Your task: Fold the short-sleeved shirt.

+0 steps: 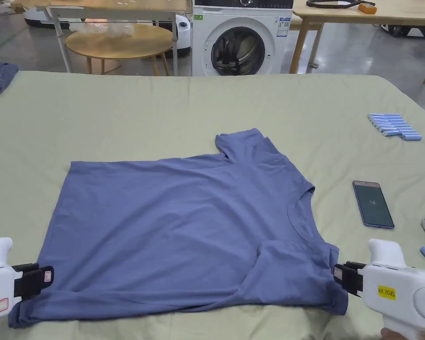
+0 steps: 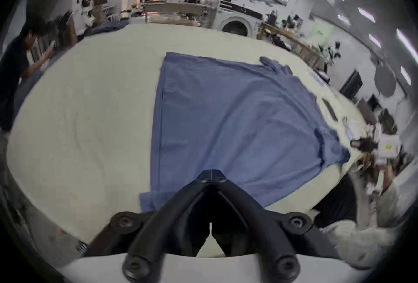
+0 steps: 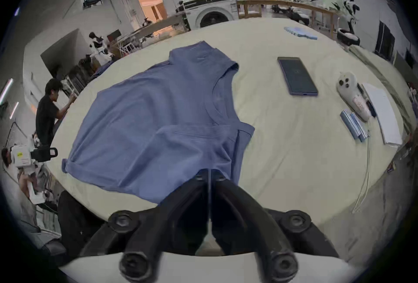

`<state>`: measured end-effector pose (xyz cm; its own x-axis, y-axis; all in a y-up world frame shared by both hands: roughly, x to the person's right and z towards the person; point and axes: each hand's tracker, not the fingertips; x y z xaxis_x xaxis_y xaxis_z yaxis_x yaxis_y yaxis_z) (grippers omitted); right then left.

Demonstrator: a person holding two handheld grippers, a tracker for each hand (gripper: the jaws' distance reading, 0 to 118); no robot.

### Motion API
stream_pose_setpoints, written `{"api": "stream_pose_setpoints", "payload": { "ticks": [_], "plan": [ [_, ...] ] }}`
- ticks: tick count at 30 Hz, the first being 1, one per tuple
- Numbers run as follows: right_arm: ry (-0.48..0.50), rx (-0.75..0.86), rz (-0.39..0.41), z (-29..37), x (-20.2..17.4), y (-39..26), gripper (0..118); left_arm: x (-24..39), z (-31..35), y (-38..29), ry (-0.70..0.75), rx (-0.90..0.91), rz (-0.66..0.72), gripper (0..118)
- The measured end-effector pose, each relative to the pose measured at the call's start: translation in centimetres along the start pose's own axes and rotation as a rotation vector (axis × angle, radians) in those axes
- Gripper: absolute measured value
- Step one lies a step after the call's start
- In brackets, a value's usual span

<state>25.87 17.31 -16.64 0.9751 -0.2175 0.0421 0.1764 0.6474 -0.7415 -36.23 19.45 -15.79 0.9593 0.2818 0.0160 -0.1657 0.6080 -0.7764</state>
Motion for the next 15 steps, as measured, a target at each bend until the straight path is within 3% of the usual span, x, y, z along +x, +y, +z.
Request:
{"api": "stream_pose_setpoints", "payload": {
  "ticks": [2, 5, 6, 7, 8, 9, 10, 11, 15],
  "plan": [
    [0.074, -0.096, 0.073, -0.2, -0.3, -0.7, 0, -0.2, -0.6, -0.4, -0.031, -0.034, -0.014, 0],
    [0.037, -0.059, 0.103, 0.5, -0.7, -0.2, 1, 0.8, -0.6, -0.9, 0.015, -0.044, -0.091, 0],
    [0.019, -0.065, 0.125, 0.4, -0.9, -0.4, 14, 1.2, -0.5, -1.1, 0.021, -0.045, -0.097, 0],
    [-0.005, -0.052, 0.127, 0.3, -1.0, -0.7, 60, 1.0, -0.4, -1.1, 0.013, -0.044, -0.087, 0],
    [-0.022, -0.043, 0.137, 0.3, -0.7, -0.3, 86, 0.8, -0.4, -1.2, 0.003, -0.047, -0.079, 0],
    [-0.027, -0.055, 0.141, -0.1, -0.7, -0.4, 99, 0.7, -0.2, -1.1, -0.004, -0.046, -0.07, 0],
    [-0.023, -0.082, 0.148, -0.5, -0.6, -0.6, 99, 0.7, -0.2, -1.1, 0.0, -0.045, -0.069, 0],
    [-0.05, -0.051, 0.163, -0.3, -0.4, -1.2, 118, 0.6, -0.2, -1.2, 0.007, -0.045, -0.072, 0],
    [-0.066, -0.163, 0.159, -2.7, 1.8, -1.5, 118, 0.3, -0.3, -1.4, 0.011, -0.056, -0.068, 0]
  ]
}}
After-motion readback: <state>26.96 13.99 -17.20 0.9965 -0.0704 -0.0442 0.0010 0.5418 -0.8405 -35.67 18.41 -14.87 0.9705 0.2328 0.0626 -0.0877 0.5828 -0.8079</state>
